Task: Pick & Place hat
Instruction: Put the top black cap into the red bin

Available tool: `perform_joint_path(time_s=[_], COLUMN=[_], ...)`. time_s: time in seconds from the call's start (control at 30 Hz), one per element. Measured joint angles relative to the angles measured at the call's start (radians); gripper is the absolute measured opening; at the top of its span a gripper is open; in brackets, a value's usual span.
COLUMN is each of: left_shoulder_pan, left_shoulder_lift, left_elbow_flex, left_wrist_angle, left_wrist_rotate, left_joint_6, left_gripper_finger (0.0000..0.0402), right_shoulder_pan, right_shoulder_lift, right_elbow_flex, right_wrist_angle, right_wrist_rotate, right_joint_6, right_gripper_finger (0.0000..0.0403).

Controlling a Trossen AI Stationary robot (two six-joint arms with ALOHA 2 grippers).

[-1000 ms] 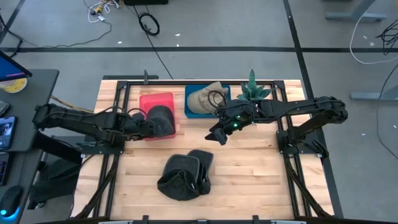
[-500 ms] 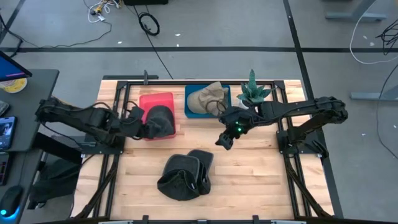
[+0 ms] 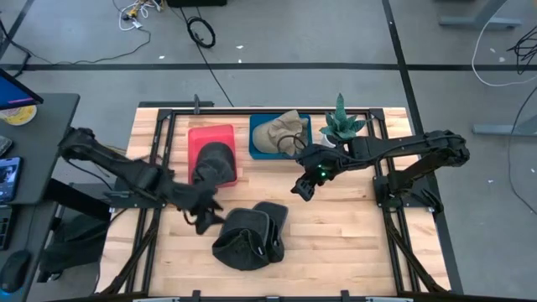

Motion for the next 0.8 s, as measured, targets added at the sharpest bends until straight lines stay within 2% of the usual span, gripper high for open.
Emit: perform_joint_path(time_s=[0.1,0.37,0.53,0.8], left_shoulder_pan=[-0.017,-0.055,-0.051,-0.043], left_shoulder_lift=[0.073,0.205,0.273,0.424], left_elbow_flex=[0.000,-0.001,-0.001,-0.001], left_wrist_angle=[-0.079,-0.142,-0.124,0.018], left_wrist_rotate=[0.132,0.296,0.323,0.368], left_joint_6=[-0.128,-0.310,-0.394,-0.465], left_gripper_finger=[0.0259,0.0274,0.0304,0.0340], right_shoulder_pan=[0.000,0.000,0.000,0.000], right_shoulder_lift=[0.000,0.000,0.000,0.000], right_elbow_flex=[0.000,0.000,0.000,0.000], right_wrist_angle=[0.004,0.027,0.029,0.029], right_wrist_rotate=[0.015,0.024,0.024,0.015], right_joint_6=[-0.001,-0.037,-0.081,-0.107], right_gripper_finger=[0.0295,0.0295,0.0295,0.0295])
